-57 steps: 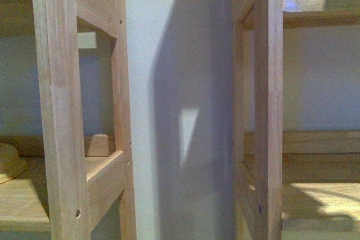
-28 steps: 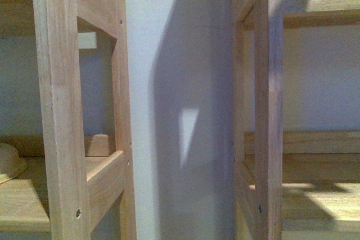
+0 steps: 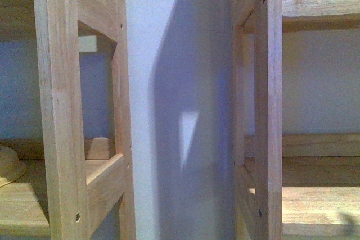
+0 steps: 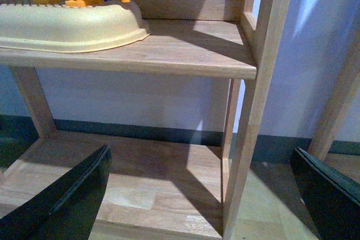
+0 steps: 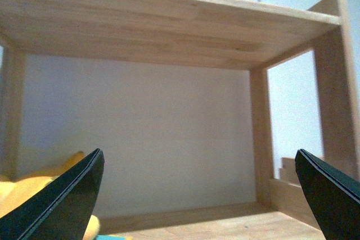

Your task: Put away toys

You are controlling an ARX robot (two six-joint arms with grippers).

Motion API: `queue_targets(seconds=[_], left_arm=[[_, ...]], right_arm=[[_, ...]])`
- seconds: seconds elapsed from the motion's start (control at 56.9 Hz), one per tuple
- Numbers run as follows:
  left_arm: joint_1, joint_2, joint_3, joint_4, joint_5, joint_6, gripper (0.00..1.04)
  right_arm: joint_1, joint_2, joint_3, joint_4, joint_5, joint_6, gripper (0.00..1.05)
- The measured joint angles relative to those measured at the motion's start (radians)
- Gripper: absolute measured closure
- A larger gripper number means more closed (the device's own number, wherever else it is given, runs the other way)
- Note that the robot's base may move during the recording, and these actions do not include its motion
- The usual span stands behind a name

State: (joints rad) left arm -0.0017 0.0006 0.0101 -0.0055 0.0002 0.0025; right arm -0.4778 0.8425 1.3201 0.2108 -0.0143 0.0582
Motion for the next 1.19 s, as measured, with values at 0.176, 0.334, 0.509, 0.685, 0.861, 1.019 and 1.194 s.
queue_targets(seconds=[0.176, 0.334, 0.509, 0.685, 0.861, 1.019, 1.194], left_arm=[[0.000, 0.000, 0.000, 0.000, 0.000, 0.000, 0.06], [0.000, 0.000, 0.000, 0.000, 0.000, 0.000, 0.06], [0.000, 0.000, 0.000, 0.000, 0.000, 0.000, 0.06], [0.000, 0.000, 0.000, 0.000, 0.000, 0.000, 0.06], [0.000, 0.000, 0.000, 0.000, 0.000, 0.000, 0.06], [0.000, 0.000, 0.000, 0.000, 0.000, 0.000, 0.06], [0.000, 0.000, 0.000, 0.000, 0.000, 0.000, 0.06]], right_arm=[[-0.100, -0.085, -0.158, 0.000, -0.117, 0.096, 0.02], [-0.077, -0.188, -0.384, -0.017, -0.171, 0.150, 0.02], [0.062, -0.336, -0.597, -0.045, -0.103, 0.138, 0.02], [0.292, -0.481, -0.830, -0.089, 0.011, 0.058, 0.02], [0.351, -0.482, -0.896, -0.082, 0.023, 0.019, 0.02], [0.354, -0.487, -0.896, -0.077, 0.026, 0.008, 0.02], [0.334, -0.538, -0.878, -0.317, -0.113, -0.029, 0.20]])
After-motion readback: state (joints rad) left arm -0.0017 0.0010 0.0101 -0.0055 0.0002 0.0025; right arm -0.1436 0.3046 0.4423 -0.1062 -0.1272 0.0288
